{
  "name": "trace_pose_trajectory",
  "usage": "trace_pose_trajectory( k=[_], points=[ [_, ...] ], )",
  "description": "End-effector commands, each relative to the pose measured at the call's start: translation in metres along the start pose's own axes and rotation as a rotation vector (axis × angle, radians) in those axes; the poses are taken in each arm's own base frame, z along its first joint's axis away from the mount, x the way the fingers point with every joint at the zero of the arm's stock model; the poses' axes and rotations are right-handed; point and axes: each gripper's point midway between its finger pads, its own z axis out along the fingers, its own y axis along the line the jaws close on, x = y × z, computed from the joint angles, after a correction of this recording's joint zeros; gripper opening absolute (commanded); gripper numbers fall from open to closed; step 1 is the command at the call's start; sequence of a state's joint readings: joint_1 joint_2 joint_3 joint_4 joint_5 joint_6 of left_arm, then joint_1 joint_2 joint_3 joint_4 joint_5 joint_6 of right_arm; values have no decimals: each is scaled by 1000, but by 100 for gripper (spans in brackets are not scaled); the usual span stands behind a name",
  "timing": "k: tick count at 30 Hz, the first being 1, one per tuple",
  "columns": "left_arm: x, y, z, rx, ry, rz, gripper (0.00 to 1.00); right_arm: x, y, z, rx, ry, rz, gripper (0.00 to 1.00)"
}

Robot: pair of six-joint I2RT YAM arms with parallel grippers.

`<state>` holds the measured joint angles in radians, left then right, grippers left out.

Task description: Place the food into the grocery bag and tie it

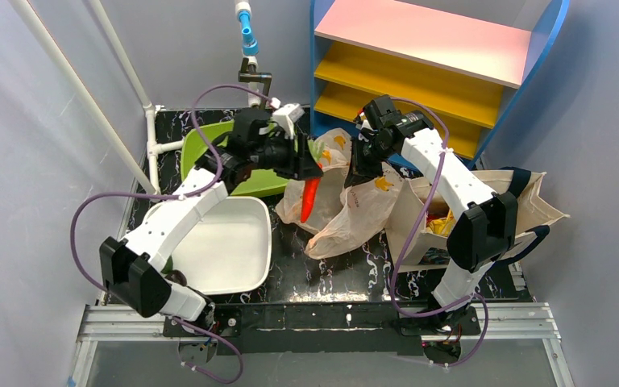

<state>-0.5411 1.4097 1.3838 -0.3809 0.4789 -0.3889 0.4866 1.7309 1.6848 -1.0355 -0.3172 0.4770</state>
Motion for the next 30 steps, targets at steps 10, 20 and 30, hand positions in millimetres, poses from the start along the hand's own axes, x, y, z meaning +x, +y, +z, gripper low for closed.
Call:
trace_pose_trajectory(
  k=[10,20,30],
  points=[
    [55,-34,36,154,221,113,0,-5,18,-23,-34,-44,-18,1],
    [86,-7,56,81,355,43,0,-3,18,-27,-33,-47,-19,1],
    [59,14,73,-98,323,-17,15,3,16,-27,-33,-35,-5,1]
  ],
)
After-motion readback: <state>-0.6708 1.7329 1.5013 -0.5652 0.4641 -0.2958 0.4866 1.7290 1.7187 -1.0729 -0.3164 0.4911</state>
